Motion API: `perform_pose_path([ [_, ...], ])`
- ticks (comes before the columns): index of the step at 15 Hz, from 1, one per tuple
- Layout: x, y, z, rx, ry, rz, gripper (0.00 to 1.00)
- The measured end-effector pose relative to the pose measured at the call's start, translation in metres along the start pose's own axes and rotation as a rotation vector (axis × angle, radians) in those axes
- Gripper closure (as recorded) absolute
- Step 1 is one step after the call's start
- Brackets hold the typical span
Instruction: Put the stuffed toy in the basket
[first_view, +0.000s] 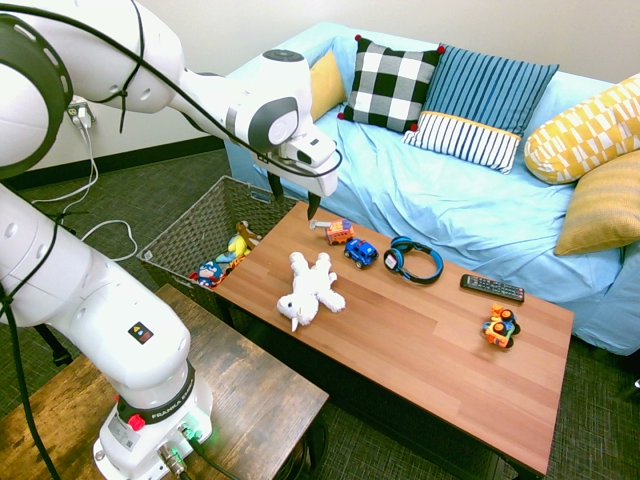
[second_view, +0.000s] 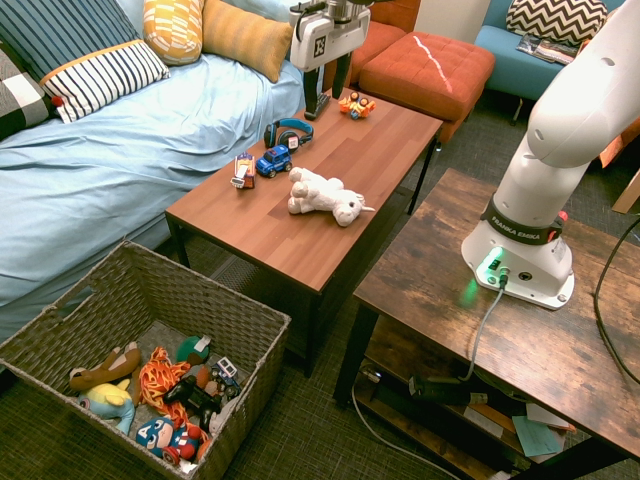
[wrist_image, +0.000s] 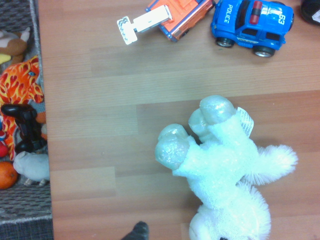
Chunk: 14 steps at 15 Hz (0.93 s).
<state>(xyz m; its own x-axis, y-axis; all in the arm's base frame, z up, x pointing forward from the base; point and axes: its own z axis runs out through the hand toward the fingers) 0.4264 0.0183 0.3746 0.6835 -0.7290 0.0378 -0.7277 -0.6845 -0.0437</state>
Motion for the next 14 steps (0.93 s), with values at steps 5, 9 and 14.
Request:
perform_pose_path([
  [5, 0.003, 0.002, 0.015, -0.019, -0.003, -0.017, 0.0],
  [9, 0.001, 0.021, 0.066, -0.036, 0.003, -0.076, 0.0],
  [14, 0.0, 0.032, 0.141, -0.051, -0.01, -0.104, 0.0],
])
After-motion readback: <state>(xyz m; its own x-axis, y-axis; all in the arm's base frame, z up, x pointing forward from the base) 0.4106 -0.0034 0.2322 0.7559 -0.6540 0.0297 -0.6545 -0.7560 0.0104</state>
